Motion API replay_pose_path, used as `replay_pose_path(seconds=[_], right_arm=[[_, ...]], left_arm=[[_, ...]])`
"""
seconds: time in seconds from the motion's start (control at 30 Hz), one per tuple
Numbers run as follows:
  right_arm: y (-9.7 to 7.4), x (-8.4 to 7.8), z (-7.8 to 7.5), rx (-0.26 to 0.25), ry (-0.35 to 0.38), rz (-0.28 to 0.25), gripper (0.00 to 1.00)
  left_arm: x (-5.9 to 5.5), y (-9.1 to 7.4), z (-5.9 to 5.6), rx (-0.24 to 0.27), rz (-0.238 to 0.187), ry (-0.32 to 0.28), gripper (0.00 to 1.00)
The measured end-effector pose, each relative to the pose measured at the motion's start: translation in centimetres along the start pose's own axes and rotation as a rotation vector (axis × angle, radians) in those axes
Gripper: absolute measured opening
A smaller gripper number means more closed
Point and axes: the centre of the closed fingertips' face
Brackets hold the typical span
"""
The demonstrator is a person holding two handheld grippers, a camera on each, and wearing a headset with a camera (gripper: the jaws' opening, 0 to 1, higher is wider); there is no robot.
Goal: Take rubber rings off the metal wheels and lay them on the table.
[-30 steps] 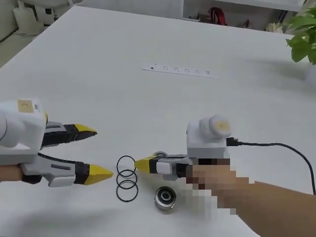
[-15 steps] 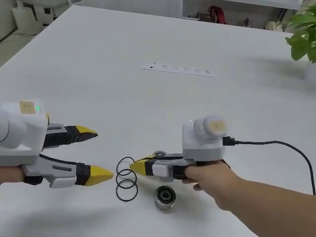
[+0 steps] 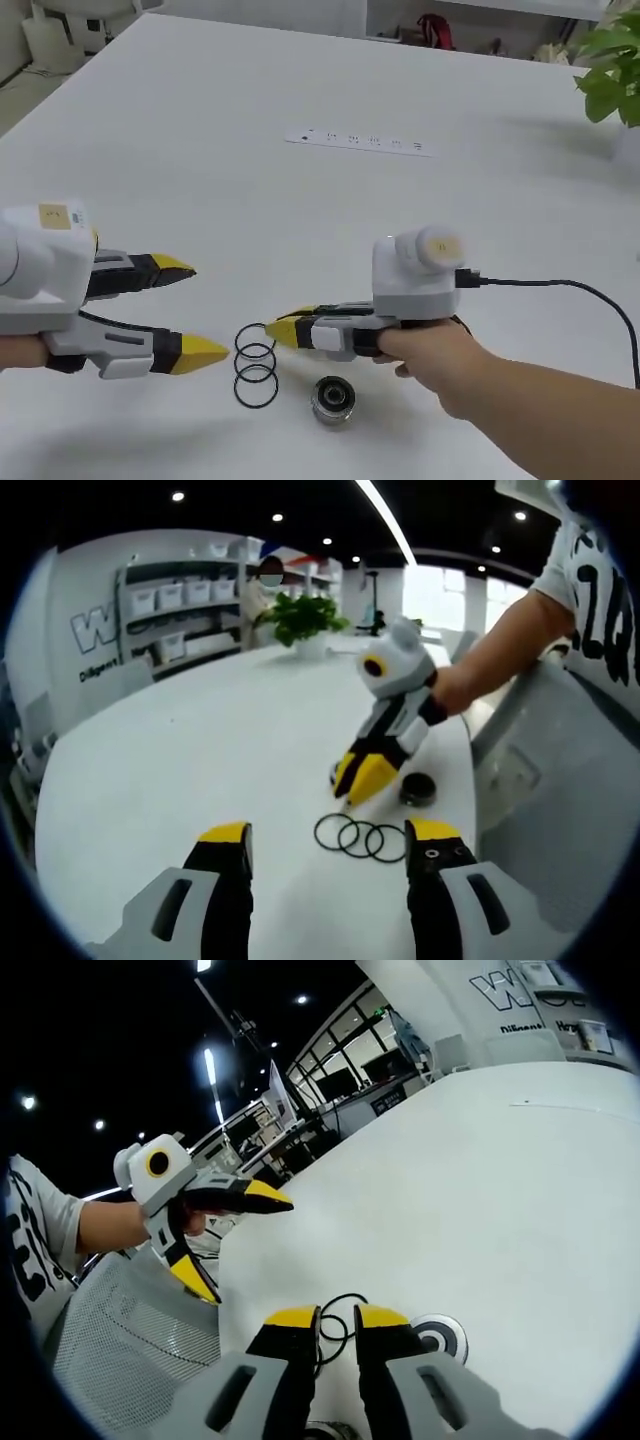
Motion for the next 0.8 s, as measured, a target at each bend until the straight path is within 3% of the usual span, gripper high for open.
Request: replay_pose_path(seconds=[0.8], right_arm=[[-3.4,3.3,-0.7,-0.042,-0.038,-0.079,0.18]], left_arm=[[2.1,0.5,-0.2,-0.002,-0.018,0.034,0.62]])
Point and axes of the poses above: the centre of the closed fingertips' face, and the gripper's own axes: y roughly forward along the fingers, z roughly to its left, x roughly out of its top, and after that the axes turned 13 degrees about -y, right-handed
